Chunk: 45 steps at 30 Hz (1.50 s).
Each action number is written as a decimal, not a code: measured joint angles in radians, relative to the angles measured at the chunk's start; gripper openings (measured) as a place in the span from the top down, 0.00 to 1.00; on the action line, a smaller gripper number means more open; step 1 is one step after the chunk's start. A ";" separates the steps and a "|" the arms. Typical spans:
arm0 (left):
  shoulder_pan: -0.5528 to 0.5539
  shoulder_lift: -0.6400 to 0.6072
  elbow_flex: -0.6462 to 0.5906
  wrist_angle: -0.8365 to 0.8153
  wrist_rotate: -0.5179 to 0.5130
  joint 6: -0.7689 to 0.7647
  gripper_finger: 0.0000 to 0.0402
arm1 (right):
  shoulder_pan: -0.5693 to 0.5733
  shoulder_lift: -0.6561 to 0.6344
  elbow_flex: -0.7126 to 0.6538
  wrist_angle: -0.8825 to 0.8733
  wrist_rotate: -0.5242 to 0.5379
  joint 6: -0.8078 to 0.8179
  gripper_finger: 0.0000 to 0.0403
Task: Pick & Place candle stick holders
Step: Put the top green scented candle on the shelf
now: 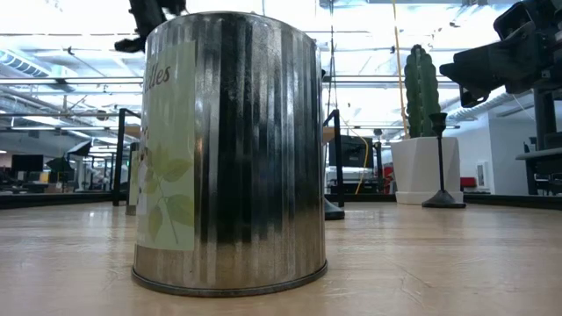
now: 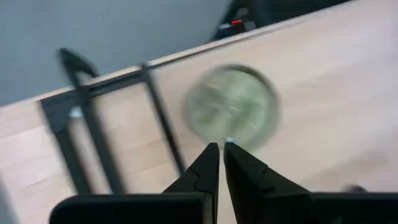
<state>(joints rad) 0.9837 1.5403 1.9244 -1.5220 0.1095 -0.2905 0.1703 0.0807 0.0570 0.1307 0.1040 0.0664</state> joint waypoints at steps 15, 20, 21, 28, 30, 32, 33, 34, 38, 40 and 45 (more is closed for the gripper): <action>-0.377 -0.299 0.000 -0.009 0.226 -0.005 0.94 | 0.000 0.000 0.000 0.000 0.000 -0.004 0.69; -0.530 -0.320 0.000 -0.008 0.232 -0.083 0.94 | 0.000 0.000 0.000 0.000 0.000 -0.003 0.69; -0.558 -0.319 0.000 -0.008 0.230 -0.094 0.94 | 0.000 0.000 0.000 0.000 0.000 -0.004 0.69; -0.756 -0.279 -0.040 -0.017 0.139 -0.217 0.94 | 0.000 0.000 0.000 0.000 0.000 -0.004 0.69; -0.809 -0.260 -0.072 -0.017 0.127 -0.264 0.94 | 0.000 0.000 0.000 0.000 0.000 -0.004 0.69; -0.852 -0.242 -0.111 -0.017 0.119 -0.311 0.94 | 0.000 0.000 0.000 0.000 0.000 -0.004 0.69; -0.872 -0.232 -0.133 -0.017 0.118 -0.326 0.94 | 0.000 0.000 0.000 0.000 0.000 -0.004 0.69; -0.893 -0.223 -0.160 -0.017 0.119 -0.339 0.94 | 0.000 0.000 0.000 0.000 0.000 -0.004 0.69; -0.957 -0.180 -0.276 0.007 0.122 -0.375 0.94 | 0.000 0.000 0.000 0.000 0.000 -0.004 0.69; -0.979 -0.161 -0.333 0.020 0.089 -0.384 0.94 | 0.000 0.000 0.000 0.000 0.000 -0.004 0.69; -1.017 -0.100 -0.428 0.034 0.051 -0.397 0.93 | 0.000 0.000 0.000 0.000 0.000 -0.004 0.69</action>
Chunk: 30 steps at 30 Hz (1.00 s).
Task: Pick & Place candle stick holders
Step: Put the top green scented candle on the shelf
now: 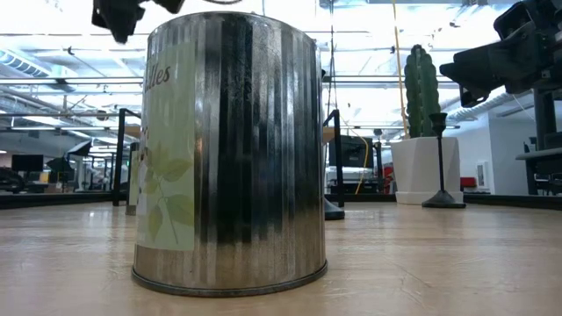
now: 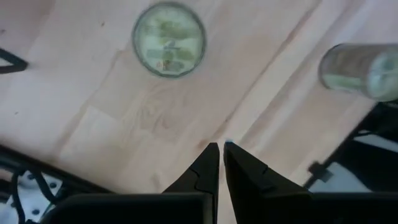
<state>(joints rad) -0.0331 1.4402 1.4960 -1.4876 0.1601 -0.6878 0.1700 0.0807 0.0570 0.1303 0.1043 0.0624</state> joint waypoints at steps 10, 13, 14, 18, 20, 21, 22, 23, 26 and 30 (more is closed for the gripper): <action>0.001 0.063 -0.042 0.007 -0.131 -0.054 0.80 | 0.000 0.000 0.000 0.000 0.000 0.000 0.69; 0.007 0.060 -0.042 0.038 -0.164 -0.077 0.68 | 0.000 0.000 0.000 0.000 0.000 0.000 0.69; 0.007 0.060 -0.042 0.047 -0.172 -0.091 0.64 | 0.000 0.000 0.000 0.000 0.000 0.000 0.69; 0.007 0.061 -0.042 0.043 -0.218 -0.127 0.48 | 0.000 0.000 0.000 0.000 0.000 0.000 0.69; 0.007 0.060 -0.056 0.050 -0.223 -0.136 0.42 | 0.000 0.000 0.000 0.000 0.000 0.000 0.69; 0.007 0.060 -0.068 0.055 -0.222 -0.143 0.41 | 0.000 0.000 0.000 0.000 0.000 0.000 0.69; 0.007 0.060 -0.086 0.060 -0.222 -0.152 0.39 | 0.000 0.000 0.000 0.000 0.000 0.000 0.69; 0.009 0.060 -0.106 0.066 -0.221 -0.163 0.39 | 0.000 0.000 0.000 0.000 0.000 0.000 0.69; 0.010 0.060 -0.172 0.091 -0.214 -0.182 0.38 | 0.000 0.000 0.000 0.000 0.000 0.000 0.69; 0.022 0.060 -0.242 0.155 -0.210 -0.189 0.38 | 0.000 0.000 0.000 0.000 0.000 0.000 0.69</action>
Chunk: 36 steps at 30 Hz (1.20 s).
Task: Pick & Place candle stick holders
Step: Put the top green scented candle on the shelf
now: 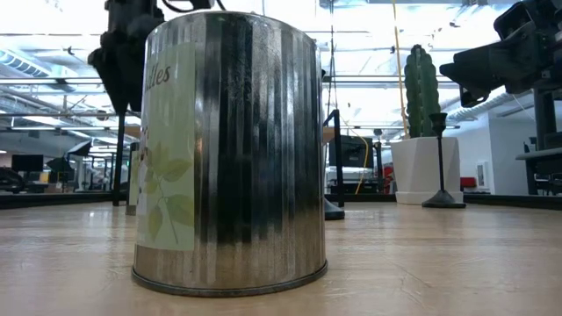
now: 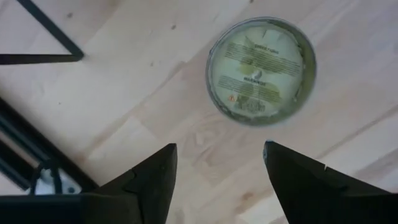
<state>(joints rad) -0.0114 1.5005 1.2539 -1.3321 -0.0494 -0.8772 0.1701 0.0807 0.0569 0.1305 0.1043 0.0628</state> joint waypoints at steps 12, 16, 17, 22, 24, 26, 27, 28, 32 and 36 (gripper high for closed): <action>0.107 0.000 -0.074 0.136 0.016 0.066 0.38 | 0.000 0.000 0.000 0.000 0.000 0.003 0.69; 0.123 0.000 -0.111 0.181 0.049 0.105 0.38 | 0.000 0.000 0.000 0.000 0.000 0.003 0.69; 0.123 0.000 -0.118 0.192 0.052 0.107 0.38 | 0.000 0.000 0.000 0.000 0.000 0.003 0.69; 0.126 0.000 -0.139 0.183 0.043 0.097 0.38 | 0.000 0.000 0.000 0.000 0.000 0.003 0.69; 0.124 0.000 -0.150 0.191 0.045 0.093 0.38 | 0.000 0.000 0.000 0.000 0.000 0.003 0.69; 0.125 0.000 -0.164 0.210 0.051 0.089 0.38 | 0.000 0.000 0.000 0.000 0.000 0.002 0.69; 0.126 0.000 -0.170 0.227 0.059 0.089 0.38 | 0.000 0.000 0.000 0.000 0.000 0.002 0.69; 0.126 0.000 -0.174 0.240 0.068 0.085 0.38 | 0.000 0.000 0.000 0.000 0.000 0.001 0.69; 0.125 0.000 -0.175 0.240 0.066 0.080 0.38 | 0.000 0.000 0.000 0.000 0.000 0.001 0.69; 0.127 0.000 -0.176 0.235 0.048 0.081 0.38 | 0.000 0.000 0.000 0.000 0.000 0.001 0.69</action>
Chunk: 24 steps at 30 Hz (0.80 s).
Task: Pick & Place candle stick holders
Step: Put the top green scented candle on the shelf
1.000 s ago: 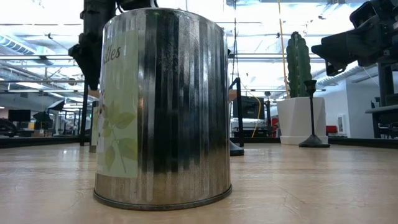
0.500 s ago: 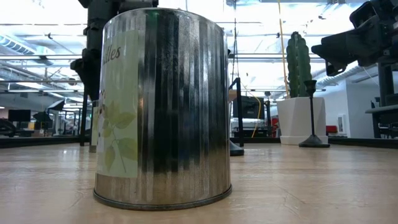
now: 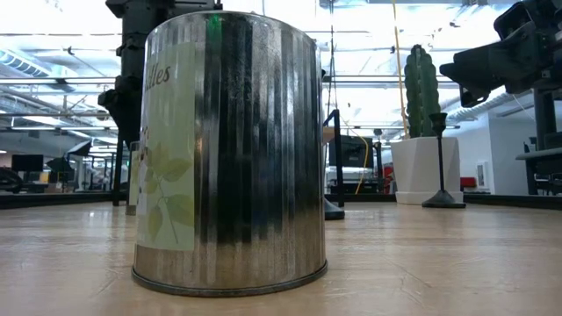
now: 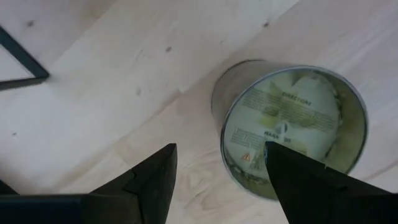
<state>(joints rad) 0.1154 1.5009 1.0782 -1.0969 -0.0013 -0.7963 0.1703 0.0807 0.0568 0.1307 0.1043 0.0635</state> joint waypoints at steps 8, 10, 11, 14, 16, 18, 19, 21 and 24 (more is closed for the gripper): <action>0.001 0.025 0.000 -0.002 0.000 0.001 0.38 | 0.000 0.000 0.000 0.000 0.000 0.002 0.69; 0.001 0.044 0.000 0.003 0.000 0.007 0.38 | 0.000 0.000 0.000 0.000 0.000 0.002 0.69; 0.001 0.055 0.000 0.002 0.000 0.008 0.38 | 0.000 0.000 0.000 0.000 0.000 0.002 0.69; 0.001 0.085 0.004 0.004 0.009 0.014 0.38 | 0.000 0.000 0.000 0.000 0.000 0.003 0.69; 0.001 0.100 0.006 0.008 0.028 0.030 0.38 | 0.000 0.000 0.000 0.000 0.000 0.003 0.69; 0.002 0.109 0.006 0.008 0.038 0.040 0.38 | 0.000 0.000 0.000 0.000 0.000 0.003 0.69; 0.002 0.110 0.005 0.007 0.039 0.044 0.38 | 0.000 0.000 0.000 0.000 0.000 0.002 0.69; 0.002 0.111 0.005 0.007 0.046 0.043 0.39 | 0.000 0.000 0.000 0.000 0.000 0.003 0.69; 0.001 0.111 0.004 0.007 0.053 0.041 0.44 | 0.000 0.000 0.000 0.000 0.000 0.002 0.69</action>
<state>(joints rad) 0.1167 1.6122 1.0824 -1.0901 0.0518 -0.7553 0.1699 0.0807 0.0569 0.1307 0.1043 0.0653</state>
